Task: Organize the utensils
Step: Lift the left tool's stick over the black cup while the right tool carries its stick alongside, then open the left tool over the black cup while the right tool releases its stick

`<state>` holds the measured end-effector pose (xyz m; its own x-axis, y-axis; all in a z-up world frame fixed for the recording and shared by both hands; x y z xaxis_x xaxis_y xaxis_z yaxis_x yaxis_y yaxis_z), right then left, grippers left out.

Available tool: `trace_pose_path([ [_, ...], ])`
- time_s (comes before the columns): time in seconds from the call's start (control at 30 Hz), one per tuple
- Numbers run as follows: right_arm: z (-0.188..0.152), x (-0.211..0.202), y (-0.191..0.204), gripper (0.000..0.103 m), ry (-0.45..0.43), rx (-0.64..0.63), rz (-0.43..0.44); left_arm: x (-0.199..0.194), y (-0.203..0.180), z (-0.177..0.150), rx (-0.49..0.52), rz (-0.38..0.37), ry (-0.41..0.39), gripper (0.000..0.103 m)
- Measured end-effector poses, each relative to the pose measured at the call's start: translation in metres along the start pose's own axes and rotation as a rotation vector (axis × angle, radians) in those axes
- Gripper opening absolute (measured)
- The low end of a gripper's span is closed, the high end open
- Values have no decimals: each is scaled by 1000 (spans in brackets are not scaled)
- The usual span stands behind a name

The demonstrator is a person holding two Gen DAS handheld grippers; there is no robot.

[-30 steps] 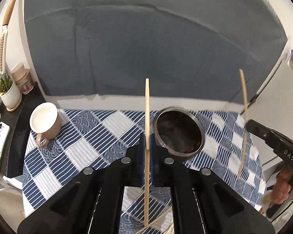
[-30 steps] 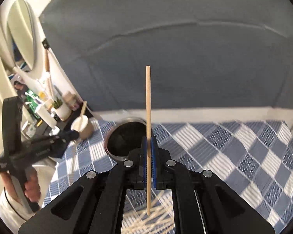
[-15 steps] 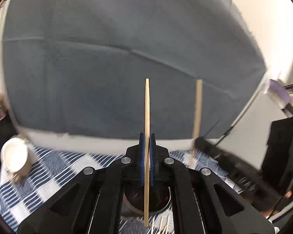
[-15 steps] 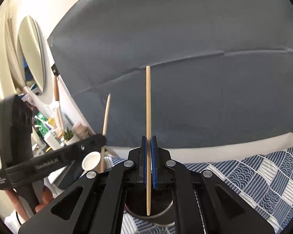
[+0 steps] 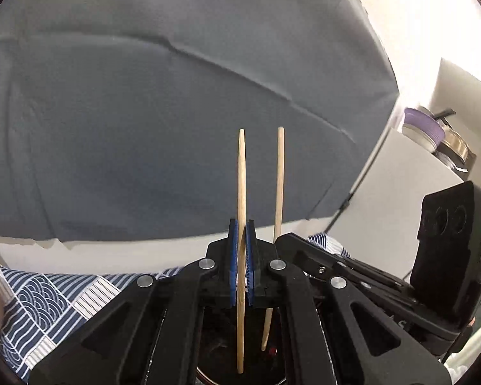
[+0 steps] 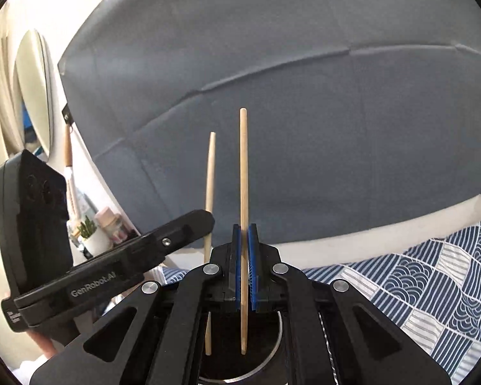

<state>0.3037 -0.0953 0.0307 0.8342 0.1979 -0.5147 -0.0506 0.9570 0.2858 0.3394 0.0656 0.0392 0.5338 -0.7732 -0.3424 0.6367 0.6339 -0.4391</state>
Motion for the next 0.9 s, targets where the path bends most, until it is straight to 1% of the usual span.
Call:
trace_pose_path([
  [0.13, -15, -3, -4, 4, 6, -13, -18, 9, 5, -17, 21, -8, 24, 5],
  [0.23, -24, -6, 0, 5, 6, -38, -49, 10, 7, -21, 24, -27, 34, 5],
  [0.3, -27, -8, 1, 7, 9, -44, -74, 10, 8, -21, 17, -37, 29, 5],
  [0.4, -27, -15, 2, 8, -4, -43, -99, -1, 14, -20, 16, -36, 23, 5],
  [0.57, -14, -34, 5, 9, -22, -57, -124, -24, 8, -9, 25, -30, 5, 5],
  [0.67, -3, -47, 7, 9, -34, -65, -120, -42, -3, 3, 41, 3, -17, 6],
  [0.7, 1, -50, 8, 9, -37, -67, -119, -47, -6, 6, 44, 12, -22, 8],
  [0.73, 6, -55, 8, 9, -40, -71, -113, -54, -11, 10, 47, 24, -29, 13],
  [0.77, 11, -60, 9, 13, -44, -76, -107, -61, -16, 14, 52, 37, -37, 16],
  [0.8, 15, -65, 9, 19, -48, -81, -101, -68, -22, 18, 55, 54, -47, 24],
  [0.83, 20, -70, 11, 23, -52, -83, -95, -73, -26, 21, 55, 66, -52, 29],
  [0.87, 25, -76, 12, 32, -56, -86, -82, -79, -31, 24, 55, 84, -58, 30],
  [0.9, 29, -80, 12, 37, -59, -85, -73, -83, -33, 27, 54, 99, -64, 31],
])
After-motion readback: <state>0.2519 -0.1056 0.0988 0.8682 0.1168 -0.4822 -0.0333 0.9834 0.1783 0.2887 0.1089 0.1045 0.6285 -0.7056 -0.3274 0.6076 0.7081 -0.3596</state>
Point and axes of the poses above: each gripper's, at about its wrist camera, not at the fingertips, and x roughly the way its jaws point, y to its left, z to its top, the point moved 1 cm from there along x, roughly the way its jaws point, and after that the axes turned 8 degrees about -z, right-handed, at the moved point
